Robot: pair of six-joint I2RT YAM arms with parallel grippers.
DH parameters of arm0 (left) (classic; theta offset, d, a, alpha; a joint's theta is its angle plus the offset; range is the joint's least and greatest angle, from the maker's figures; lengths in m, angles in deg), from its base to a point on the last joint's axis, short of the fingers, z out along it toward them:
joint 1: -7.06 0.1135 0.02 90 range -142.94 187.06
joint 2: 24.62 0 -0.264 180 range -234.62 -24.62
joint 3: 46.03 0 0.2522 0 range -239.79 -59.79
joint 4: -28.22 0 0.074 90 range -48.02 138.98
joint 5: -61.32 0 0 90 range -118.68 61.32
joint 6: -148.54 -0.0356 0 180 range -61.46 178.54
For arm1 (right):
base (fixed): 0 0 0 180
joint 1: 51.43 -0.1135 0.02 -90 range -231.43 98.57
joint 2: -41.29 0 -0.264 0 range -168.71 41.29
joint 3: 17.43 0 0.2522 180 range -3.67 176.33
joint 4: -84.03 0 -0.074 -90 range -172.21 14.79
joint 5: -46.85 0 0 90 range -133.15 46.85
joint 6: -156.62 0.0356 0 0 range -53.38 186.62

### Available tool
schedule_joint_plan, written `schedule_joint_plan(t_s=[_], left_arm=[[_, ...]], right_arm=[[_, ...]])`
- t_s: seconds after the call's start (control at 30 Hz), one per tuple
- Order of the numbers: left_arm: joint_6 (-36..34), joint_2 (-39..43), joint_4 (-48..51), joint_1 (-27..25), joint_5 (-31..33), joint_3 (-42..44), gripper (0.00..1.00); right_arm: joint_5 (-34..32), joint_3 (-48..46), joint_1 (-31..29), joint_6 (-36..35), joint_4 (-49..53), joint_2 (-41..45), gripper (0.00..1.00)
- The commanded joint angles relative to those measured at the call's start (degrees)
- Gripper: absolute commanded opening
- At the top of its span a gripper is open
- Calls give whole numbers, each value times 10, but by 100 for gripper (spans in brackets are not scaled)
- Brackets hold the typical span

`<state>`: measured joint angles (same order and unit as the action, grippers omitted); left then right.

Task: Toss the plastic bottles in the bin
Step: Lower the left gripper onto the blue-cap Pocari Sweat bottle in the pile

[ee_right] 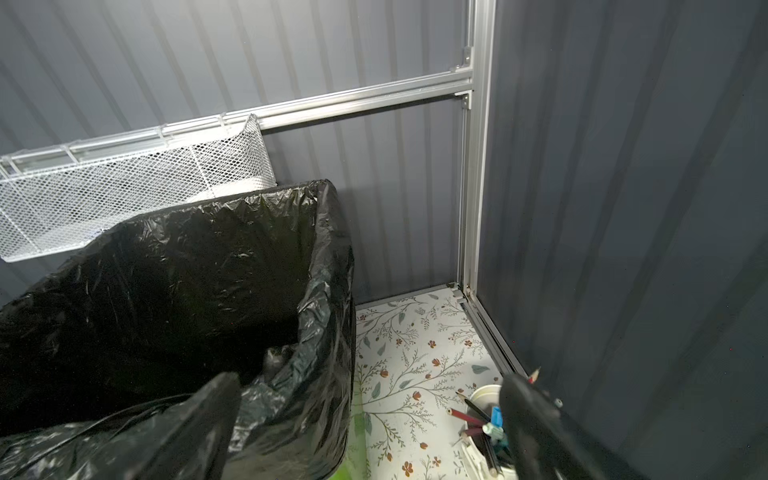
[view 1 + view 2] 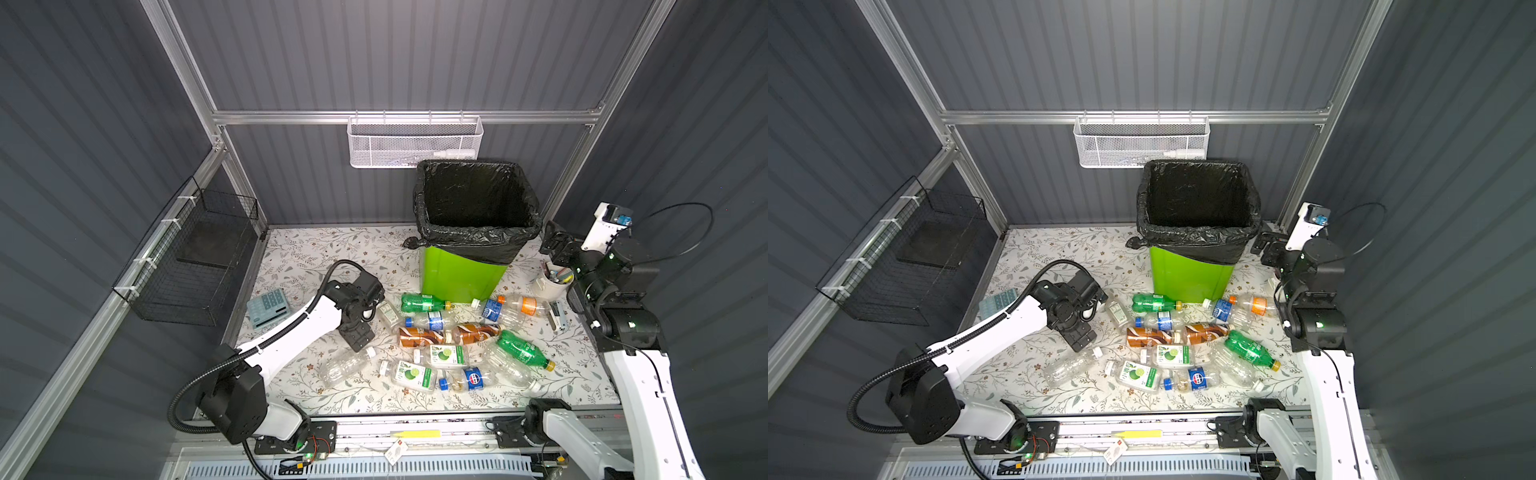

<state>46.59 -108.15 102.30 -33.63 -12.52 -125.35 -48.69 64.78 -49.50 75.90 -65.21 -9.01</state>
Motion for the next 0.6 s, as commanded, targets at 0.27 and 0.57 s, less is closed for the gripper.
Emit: schedule_joint_plan(t_s=[0.27, 0.57], left_arm=[[120, -47, 54, -57, -21, -64, 100], [177, -124, 84, -64, -45, -70, 98]], right_arm=[[17, -15, 13, 32, -15, 26, 99], [45, -26, 19, 52, -30, 12, 99]])
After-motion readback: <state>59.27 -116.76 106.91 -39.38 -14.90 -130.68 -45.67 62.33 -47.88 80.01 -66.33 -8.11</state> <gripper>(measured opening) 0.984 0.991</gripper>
